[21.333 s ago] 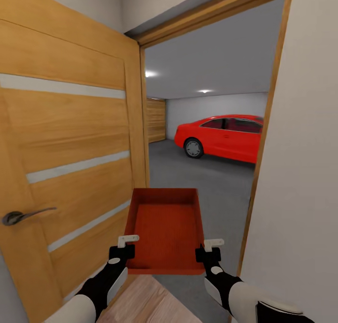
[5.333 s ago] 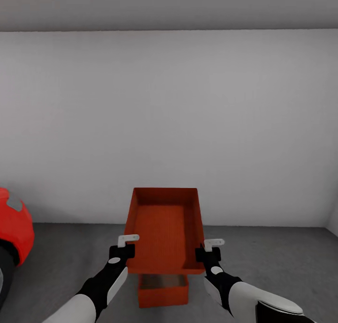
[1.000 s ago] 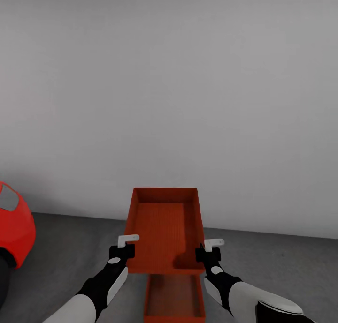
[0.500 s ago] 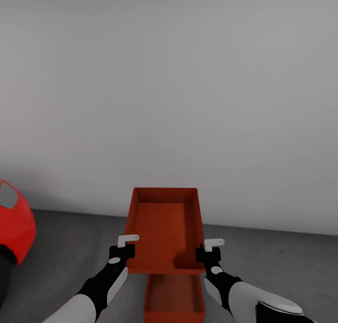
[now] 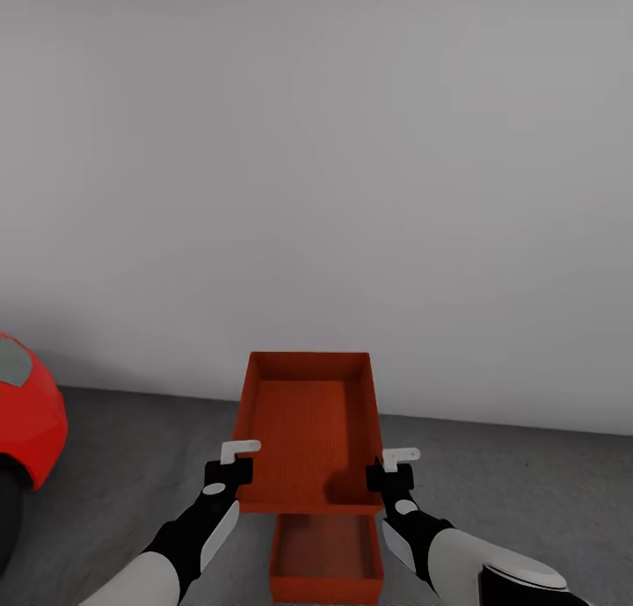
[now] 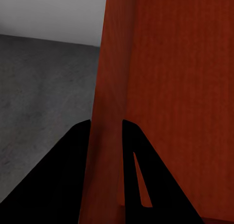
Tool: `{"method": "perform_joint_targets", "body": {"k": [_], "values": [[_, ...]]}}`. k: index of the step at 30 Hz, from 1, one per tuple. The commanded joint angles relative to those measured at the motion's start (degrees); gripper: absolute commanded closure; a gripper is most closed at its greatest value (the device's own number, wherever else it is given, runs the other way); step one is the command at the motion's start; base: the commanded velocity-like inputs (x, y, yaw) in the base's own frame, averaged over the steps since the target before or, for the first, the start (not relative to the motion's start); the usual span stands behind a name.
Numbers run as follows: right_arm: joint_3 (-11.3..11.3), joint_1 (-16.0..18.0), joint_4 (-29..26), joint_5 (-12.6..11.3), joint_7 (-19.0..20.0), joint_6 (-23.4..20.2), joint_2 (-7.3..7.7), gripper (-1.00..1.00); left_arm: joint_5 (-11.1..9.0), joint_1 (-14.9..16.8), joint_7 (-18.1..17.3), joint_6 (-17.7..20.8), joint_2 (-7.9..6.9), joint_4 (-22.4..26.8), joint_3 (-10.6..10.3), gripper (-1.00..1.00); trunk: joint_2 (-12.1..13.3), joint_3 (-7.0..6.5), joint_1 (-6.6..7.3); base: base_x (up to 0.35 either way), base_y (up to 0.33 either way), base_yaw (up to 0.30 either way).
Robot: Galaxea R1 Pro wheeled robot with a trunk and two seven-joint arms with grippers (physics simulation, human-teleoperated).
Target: Move the two storage containers from the living room to the garage. In the garage, place one container on the floor and stack the other container on top of it (either order is fine).
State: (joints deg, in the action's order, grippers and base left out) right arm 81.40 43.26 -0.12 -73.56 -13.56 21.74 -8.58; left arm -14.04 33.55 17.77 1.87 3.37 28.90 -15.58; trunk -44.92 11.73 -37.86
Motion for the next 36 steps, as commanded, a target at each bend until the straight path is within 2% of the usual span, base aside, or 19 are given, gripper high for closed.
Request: {"method": "perform_joint_targets", "body": {"k": [1,25,36], "values": [[-1.4,0.1,-0.2,1.1,-0.1,0.0,0.05,1.00,-2.7,0.1,0.6,0.2,-0.12,0.1,3.1,1.00,-0.1,0.17,-0.02,0.080,0.000,0.000],[-1.4,0.1,-0.2,1.2,-0.1,0.0,0.07,1.00,-2.7,0.1,0.6,0.2,-0.12,0.0,3.1,1.00,-0.1,2.42,-0.02,0.177,0.000,0.000],[-1.4,0.1,-0.2,1.1,-0.1,0.0,0.07,1.00,-2.7,0.1,0.6,0.2,-0.12,0.0,3.1,1.00,-0.1,3.45,-0.02,0.021,0.000,0.000]]}}
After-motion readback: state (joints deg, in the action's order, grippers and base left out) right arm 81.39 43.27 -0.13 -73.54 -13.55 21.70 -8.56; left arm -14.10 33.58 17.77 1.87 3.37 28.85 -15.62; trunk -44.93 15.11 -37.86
